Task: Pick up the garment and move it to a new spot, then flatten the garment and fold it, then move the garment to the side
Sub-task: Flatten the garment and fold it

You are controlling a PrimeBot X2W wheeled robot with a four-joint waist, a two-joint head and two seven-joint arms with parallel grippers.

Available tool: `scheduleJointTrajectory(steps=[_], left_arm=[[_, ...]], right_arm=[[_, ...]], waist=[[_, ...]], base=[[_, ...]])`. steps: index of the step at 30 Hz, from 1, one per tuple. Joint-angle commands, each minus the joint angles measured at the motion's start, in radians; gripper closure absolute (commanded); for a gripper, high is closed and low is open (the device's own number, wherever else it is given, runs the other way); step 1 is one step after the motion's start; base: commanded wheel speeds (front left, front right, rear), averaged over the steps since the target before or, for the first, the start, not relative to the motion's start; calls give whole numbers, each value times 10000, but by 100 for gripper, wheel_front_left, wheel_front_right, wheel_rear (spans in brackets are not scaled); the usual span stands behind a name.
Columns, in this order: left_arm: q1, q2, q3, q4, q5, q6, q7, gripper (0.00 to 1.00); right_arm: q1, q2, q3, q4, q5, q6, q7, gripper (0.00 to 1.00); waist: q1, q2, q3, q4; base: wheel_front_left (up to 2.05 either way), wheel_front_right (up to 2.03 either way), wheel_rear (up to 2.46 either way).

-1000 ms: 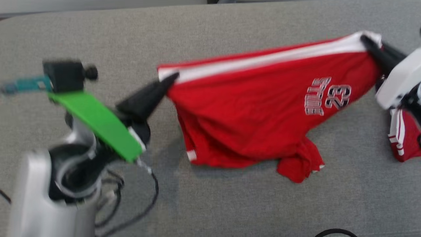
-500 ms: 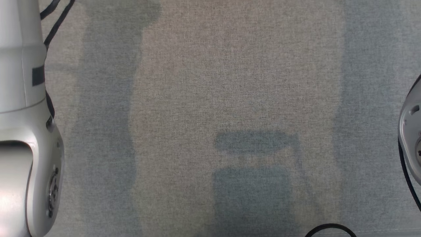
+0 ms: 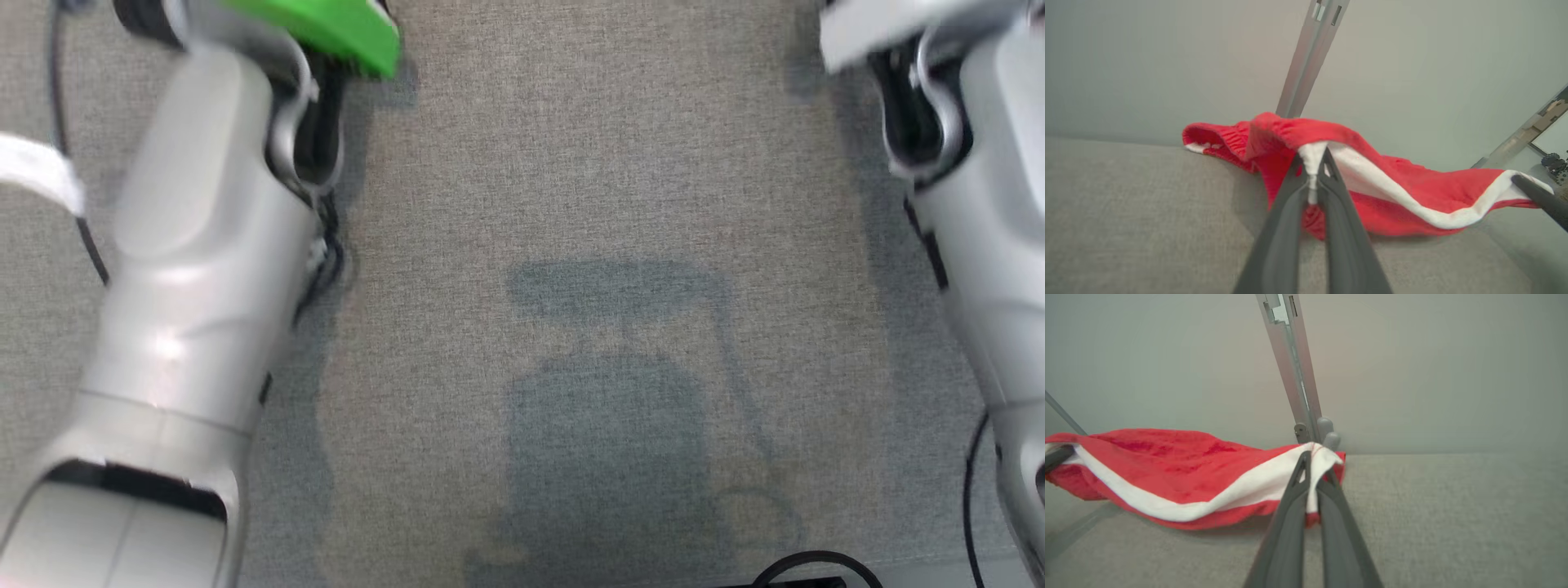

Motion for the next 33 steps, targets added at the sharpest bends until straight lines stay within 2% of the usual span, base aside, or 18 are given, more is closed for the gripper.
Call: scheduleJointTrajectory(steps=[1, 5, 8, 12, 13, 15, 17, 20, 23, 26, 29, 31, 33], left_arm=[[942, 77, -370, -297, -340, -22, -65, 100], [2922, 589, -557, -1602, -590, -12, -51, 100], [4533, 827, -322, -2597, -646, -2, -43, 100], [7125, 1094, -368, -3344, -600, 2, -33, 100], [7125, 1094, -368, -3344, -600, 2, -33, 100], [8408, 1285, -386, -3634, -316, 45, -32, 100], [9676, 1276, -357, -3885, -203, 341, -26, 100], [11601, 1220, -391, -4331, -102, 1253, 19, 100], [13069, 1203, -332, -5302, -340, 2188, 360, 100], [14173, 1052, -648, -6750, -610, 2767, 1192, 100], [14414, 1061, -668, -8271, -788, 3208, 1803, 100], [14170, 1171, -598, -9014, -846, 3426, 2209, 100], [13673, 1277, -607, -9486, -834, 3501, 2691, 100]], right_arm=[[1103, -402, 335, -313, 417, -12, -259, 100], [3415, -1234, 732, -1205, 1385, -13, -605, 100], [5061, -1520, 575, -1768, 1916, -18, -760, 100], [7242, -1748, 530, -2565, 2153, -19, -846, 100], [7242, -1748, 530, -2565, 2153, -19, -846, 100], [8313, -1879, 486, -3052, 2245, -19, -858, 100], [9406, -2022, 264, -3507, 2367, -28, -772, 100], [11259, -2224, -560, -4069, 2400, -79, -507, 100], [13227, -1802, -1830, -5122, 2569, -85, -101, 100], [14762, -1187, -2678, -6775, 2579, -4, 604, 100], [14990, -883, -3491, -8220, 2650, -7, 1361, 100], [14425, -901, -3865, -8713, 2338, -6, 1869, 100], [13498, -845, -3725, -8969, 2422, -6, 2429, 100]], waist=[[-1, 0, -237, 145], [-1, 0, -651, 253], [-1, 0, -1336, 276], [-1, 0, -2596, 238], [-1, 0, -2596, 238], [-1, 0, -3193, 244], [-1, 0, -3710, 269], [-1, 0, -4358, 374], [-1, 0, -4690, 609], [-1, 0, -4787, 852], [-1, 0, -4527, 970], [-1, 0, -4223, 1061], [-1, 0, -3962, 1175]], base=[[0, 0, 0], [0, 0, 0], [0, 0, 0], [0, 0, 0], [0, 0, 0], [0, 0, 0], [0, 0, 0], [0, 0, 0], [0, 0, 0], [0, 0, 0], [0, 0, 0], [0, 0, 0], [0, 0, 0]])
